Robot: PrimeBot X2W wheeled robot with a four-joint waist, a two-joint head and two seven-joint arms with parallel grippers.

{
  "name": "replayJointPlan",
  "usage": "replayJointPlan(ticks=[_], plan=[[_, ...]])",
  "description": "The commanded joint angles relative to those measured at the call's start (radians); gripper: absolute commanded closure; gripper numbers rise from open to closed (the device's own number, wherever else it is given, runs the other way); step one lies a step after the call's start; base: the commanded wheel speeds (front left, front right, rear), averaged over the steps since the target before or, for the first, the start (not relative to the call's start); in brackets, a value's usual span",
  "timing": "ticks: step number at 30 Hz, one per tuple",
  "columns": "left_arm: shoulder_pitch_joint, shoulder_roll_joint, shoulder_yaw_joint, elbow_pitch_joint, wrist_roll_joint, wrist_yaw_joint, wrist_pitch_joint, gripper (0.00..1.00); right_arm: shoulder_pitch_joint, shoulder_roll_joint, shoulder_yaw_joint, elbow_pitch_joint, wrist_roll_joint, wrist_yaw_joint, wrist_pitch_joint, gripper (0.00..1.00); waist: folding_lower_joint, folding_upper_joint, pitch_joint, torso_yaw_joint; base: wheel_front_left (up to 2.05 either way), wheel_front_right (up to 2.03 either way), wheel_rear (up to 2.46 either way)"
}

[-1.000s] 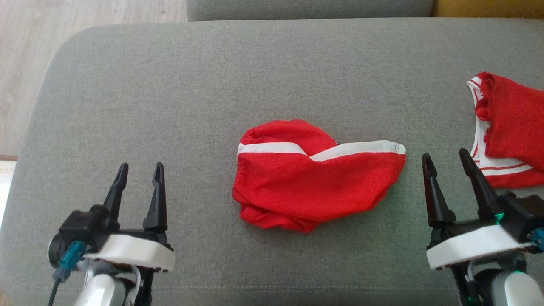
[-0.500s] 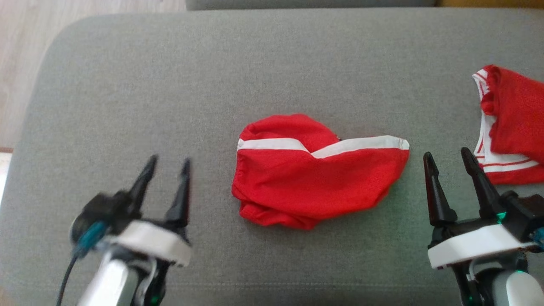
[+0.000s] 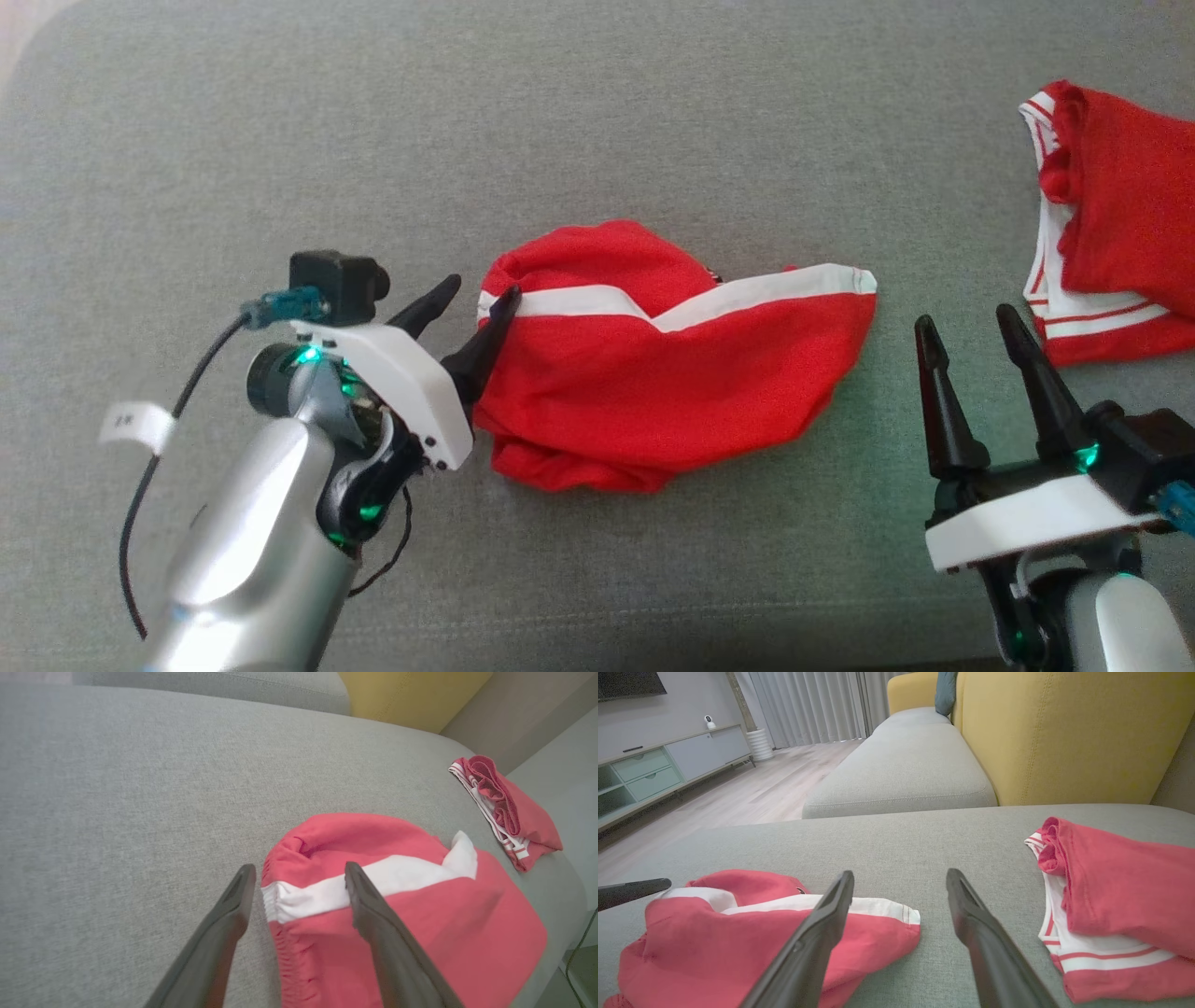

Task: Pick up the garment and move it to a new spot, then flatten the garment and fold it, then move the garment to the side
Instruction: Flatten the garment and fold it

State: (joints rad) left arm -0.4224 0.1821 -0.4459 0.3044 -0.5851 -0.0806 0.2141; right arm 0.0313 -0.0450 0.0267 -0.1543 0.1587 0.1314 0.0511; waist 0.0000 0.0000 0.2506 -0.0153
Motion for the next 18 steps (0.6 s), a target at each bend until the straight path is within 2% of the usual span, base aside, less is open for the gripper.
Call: replayJointPlan(ticks=[1, 10, 11, 13, 14, 18], plan=[[-0.051, 0.019, 0.031, -0.020, -0.008, -0.005, 0.010, 0.00, -0.024, -0.005, 0.022, -0.030, 0.005, -0.001, -0.012, 0.00, 0.0000, 0.0000, 0.004, -0.006, 0.00, 0.00, 0.00], [-0.068, 0.025, 0.026, 0.029, -0.061, -0.017, 0.086, 0.00, -0.030, -0.005, 0.021, -0.020, 0.013, -0.001, -0.023, 0.00, 0.0000, 0.0000, 0.019, -0.014, 0.00, 0.00, 0.00], [-0.069, 0.027, 0.025, 0.030, -0.061, -0.018, 0.087, 0.18, -0.030, -0.005, 0.021, -0.019, 0.014, -0.001, -0.024, 0.00, 0.0000, 0.0000, 0.021, -0.014, 0.00, 0.00, 0.00], [-0.072, 0.030, 0.025, 0.029, -0.059, -0.019, 0.080, 0.90, -0.033, -0.005, 0.021, -0.018, 0.014, -0.001, -0.027, 0.00, 0.0000, 0.0000, 0.024, -0.014, 0.00, 0.00, 0.00], [-0.076, 0.034, 0.023, 0.027, -0.054, -0.020, 0.072, 1.00, -0.034, -0.005, 0.021, -0.017, 0.014, -0.001, -0.027, 0.00, 0.0000, 0.0000, 0.026, -0.014, 0.00, 0.00, 0.00], [-0.085, 0.040, 0.018, 0.021, -0.037, -0.021, 0.041, 1.00, -0.039, -0.005, 0.016, -0.007, 0.012, -0.001, -0.026, 0.00, 0.0000, 0.0000, 0.029, -0.011, 0.00, 0.00, 0.00]])
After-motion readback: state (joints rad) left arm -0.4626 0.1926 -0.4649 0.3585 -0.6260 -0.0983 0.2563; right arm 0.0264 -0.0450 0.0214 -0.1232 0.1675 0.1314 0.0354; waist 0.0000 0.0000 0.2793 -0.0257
